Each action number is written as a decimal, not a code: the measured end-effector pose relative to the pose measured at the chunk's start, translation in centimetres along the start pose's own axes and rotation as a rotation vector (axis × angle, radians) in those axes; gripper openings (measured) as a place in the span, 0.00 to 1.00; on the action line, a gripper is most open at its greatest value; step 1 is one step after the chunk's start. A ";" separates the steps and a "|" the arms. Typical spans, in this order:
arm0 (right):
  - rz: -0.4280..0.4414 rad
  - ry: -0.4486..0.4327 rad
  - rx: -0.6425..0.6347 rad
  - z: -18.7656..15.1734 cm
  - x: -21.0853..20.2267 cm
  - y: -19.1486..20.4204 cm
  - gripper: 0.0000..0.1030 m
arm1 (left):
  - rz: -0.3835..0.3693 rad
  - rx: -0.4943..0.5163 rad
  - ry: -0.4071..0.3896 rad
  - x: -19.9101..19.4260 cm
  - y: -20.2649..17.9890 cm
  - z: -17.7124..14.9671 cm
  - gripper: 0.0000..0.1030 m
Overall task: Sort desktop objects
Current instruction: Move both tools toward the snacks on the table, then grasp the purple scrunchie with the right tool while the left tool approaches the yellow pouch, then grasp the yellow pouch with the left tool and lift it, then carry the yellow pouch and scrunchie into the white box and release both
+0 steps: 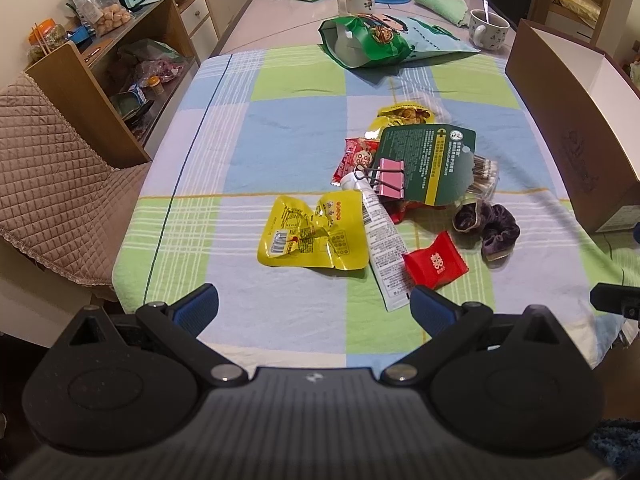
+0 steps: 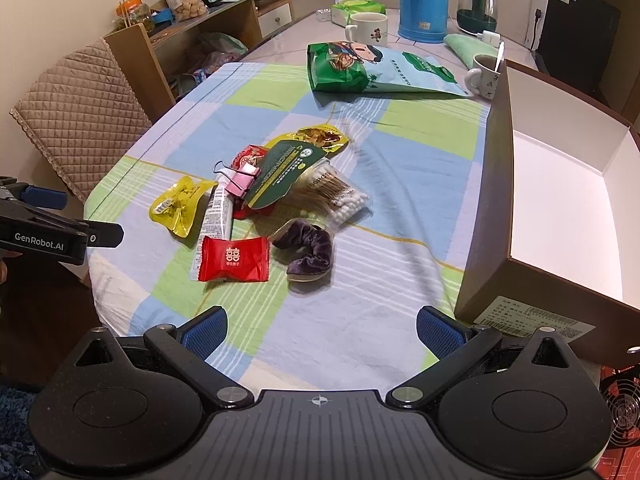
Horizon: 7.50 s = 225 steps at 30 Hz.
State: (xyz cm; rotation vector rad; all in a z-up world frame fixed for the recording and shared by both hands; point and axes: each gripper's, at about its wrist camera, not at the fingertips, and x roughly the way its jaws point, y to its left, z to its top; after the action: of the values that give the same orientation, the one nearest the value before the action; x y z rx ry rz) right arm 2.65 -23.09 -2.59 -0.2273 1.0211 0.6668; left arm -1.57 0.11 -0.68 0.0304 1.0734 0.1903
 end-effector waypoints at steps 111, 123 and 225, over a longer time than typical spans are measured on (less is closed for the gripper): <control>-0.038 0.028 0.229 2.0 12.6 -0.5 0.22 | -0.164 0.046 -0.097 15.9 11.9 8.1 0.72; -0.036 0.029 0.200 2.6 13.1 -0.4 0.32 | -0.310 -0.240 -0.036 17.7 13.4 9.4 0.50; -0.284 -0.164 0.428 7.1 -0.7 -30.6 0.17 | -0.782 0.205 -0.130 10.2 -27.6 24.1 0.00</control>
State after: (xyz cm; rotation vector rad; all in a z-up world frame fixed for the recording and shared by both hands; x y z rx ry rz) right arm 26.14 -43.93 -2.18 0.0569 0.9272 0.1959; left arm 28.10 -23.67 -1.29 -0.1890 0.9030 -0.6189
